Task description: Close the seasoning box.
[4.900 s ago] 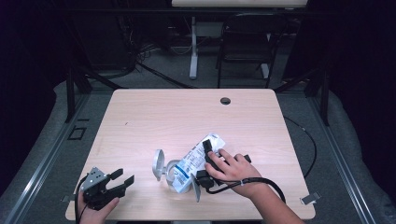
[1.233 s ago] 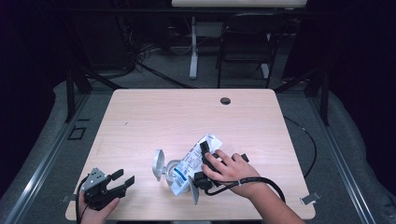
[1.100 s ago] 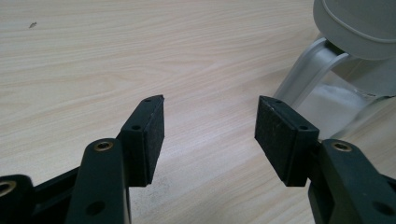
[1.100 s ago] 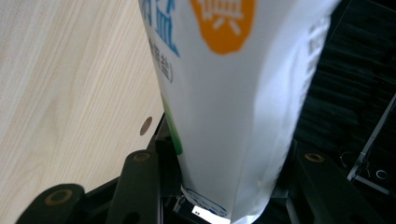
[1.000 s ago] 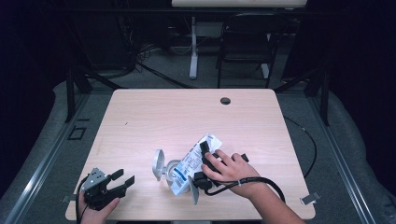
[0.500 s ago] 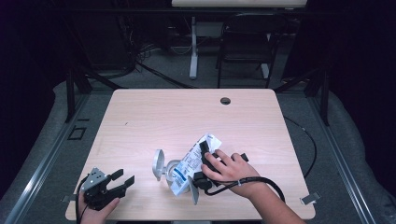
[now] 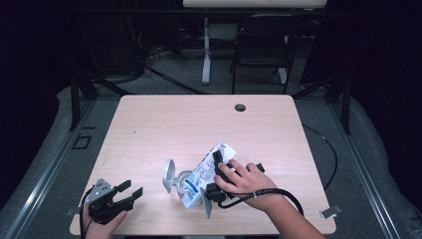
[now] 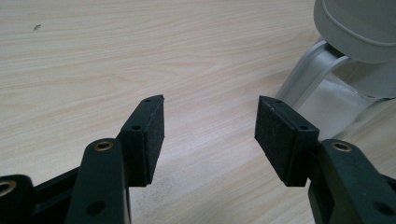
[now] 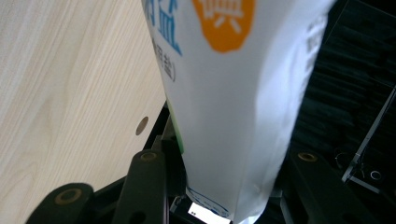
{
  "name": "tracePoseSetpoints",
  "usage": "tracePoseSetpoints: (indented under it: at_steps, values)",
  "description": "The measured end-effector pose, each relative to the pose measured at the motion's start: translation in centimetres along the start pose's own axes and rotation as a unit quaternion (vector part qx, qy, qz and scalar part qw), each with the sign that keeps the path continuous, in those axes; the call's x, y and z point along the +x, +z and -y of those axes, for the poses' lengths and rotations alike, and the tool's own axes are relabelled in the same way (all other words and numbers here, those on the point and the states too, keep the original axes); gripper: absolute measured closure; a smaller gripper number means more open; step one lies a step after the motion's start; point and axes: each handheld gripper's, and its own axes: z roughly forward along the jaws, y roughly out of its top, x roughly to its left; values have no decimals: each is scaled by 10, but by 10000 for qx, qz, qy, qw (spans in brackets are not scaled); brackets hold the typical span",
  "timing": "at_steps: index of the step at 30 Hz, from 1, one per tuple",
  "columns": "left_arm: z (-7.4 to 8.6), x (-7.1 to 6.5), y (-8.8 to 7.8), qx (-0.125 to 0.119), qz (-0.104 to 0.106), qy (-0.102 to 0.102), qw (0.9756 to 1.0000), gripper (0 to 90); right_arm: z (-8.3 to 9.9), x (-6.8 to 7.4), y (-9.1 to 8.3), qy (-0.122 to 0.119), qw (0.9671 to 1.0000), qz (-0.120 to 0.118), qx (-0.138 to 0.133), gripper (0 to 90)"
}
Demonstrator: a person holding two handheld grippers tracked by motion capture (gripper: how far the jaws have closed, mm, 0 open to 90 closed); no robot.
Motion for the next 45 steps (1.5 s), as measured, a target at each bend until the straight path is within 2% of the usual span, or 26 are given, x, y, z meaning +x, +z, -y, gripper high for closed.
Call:
tracePoseSetpoints:
  at_steps: [14, 24, 30, 34, 35, 45]
  values:
    - [0, -1, 1, -8, -10, 1, 10000, 430, 1, -1, -1, 10, 10000, 29, 47, 643]
    - [0, -1, 1, 6, -6, 2, 10000, 430, 1, -1, -2, -25, 10000, 54, 4, 644]
    - [0, -1, 1, -1, -8, 1, 10000, 430, 1, -1, -1, 44, 9999, 67, -73, 645]
    - [0, -1, 1, 0, -6, -4, 10000, 430, 2, -2, -2, 3, 10000, 66, -66, 646]
    - [0, -1, 1, 3, -6, 1, 10000, 430, 1, -2, -3, -41, 10000, 73, 9, 646]
    - [0, -1, 2, -17, -18, -4, 10000, 430, 2, -2, -2, -69, 9999, 134, -9, 649]
